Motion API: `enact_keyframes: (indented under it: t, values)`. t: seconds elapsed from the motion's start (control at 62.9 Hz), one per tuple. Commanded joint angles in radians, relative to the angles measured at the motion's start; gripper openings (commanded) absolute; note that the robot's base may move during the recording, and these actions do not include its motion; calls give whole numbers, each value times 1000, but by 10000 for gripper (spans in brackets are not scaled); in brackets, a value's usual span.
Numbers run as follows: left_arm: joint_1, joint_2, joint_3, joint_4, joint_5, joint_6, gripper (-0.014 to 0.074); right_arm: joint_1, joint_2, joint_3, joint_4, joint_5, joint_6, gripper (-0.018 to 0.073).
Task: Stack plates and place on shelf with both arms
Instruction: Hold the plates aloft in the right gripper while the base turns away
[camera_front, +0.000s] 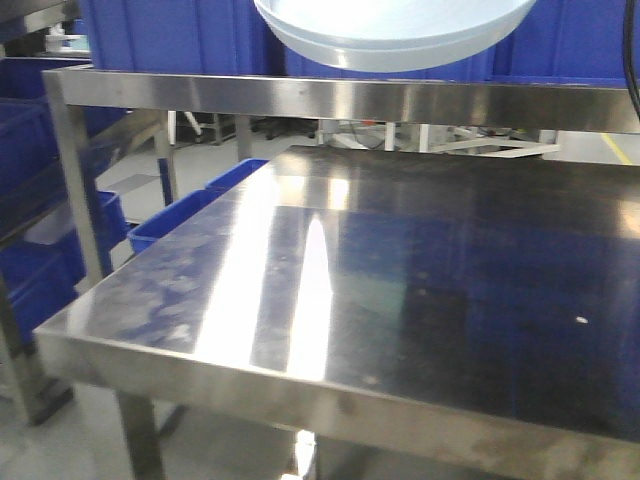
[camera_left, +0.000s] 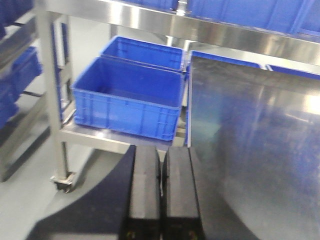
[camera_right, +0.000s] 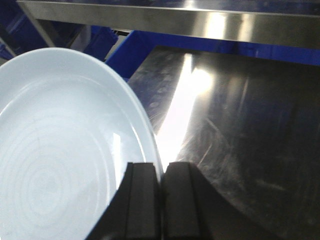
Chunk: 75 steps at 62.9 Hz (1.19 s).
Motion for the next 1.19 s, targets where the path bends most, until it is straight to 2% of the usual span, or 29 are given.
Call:
enact_keyframes:
  t: [0.0, 1.177]
  values:
    - [-4, 3, -30, -5, -90, -5, 87, -2, -35, -39, -1, -90, -2, 52]
    - [-4, 3, -30, -5, -90, -5, 87, -2, -35, -39, -1, -90, -2, 52]
